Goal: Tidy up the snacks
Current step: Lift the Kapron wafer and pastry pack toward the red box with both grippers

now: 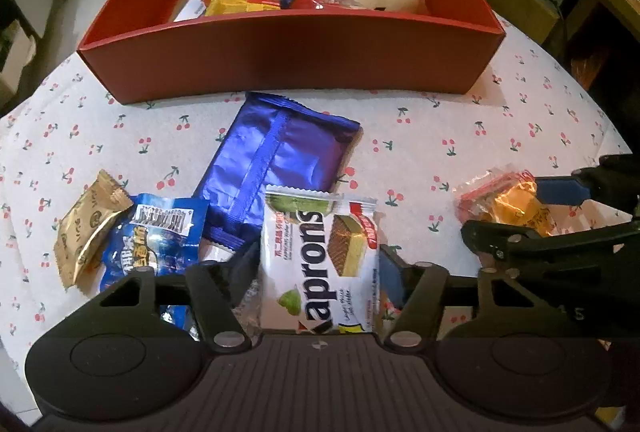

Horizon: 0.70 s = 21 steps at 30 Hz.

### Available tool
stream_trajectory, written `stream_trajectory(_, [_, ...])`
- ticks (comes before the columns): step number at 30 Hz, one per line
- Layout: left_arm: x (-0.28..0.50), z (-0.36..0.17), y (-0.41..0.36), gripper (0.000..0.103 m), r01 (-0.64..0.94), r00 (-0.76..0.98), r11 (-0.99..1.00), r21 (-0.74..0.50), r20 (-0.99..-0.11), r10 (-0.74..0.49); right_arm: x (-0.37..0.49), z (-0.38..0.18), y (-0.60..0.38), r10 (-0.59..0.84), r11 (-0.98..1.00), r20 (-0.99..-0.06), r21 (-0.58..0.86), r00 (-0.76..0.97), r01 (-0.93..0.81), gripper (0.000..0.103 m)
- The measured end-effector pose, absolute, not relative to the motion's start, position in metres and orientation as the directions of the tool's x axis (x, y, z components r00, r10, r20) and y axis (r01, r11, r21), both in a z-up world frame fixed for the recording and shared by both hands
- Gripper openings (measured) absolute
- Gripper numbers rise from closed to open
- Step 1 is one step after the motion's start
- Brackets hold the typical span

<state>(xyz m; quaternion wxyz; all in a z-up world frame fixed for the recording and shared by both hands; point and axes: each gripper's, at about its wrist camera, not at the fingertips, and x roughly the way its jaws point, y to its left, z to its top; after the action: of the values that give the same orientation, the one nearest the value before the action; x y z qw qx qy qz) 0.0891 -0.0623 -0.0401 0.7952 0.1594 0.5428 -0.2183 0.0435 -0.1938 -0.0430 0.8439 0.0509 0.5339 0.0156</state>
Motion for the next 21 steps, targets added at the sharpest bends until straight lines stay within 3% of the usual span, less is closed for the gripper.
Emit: stream_trajectory(21, [0.094, 0.003, -0.055, 0.065, 0.471, 0.398, 0.880, -0.066, -0.874, -0.278, 0.043, -0.009, -0.203, 0.094, 0.987, -0.822, 0.152, 0.561, 0.058, 0.060])
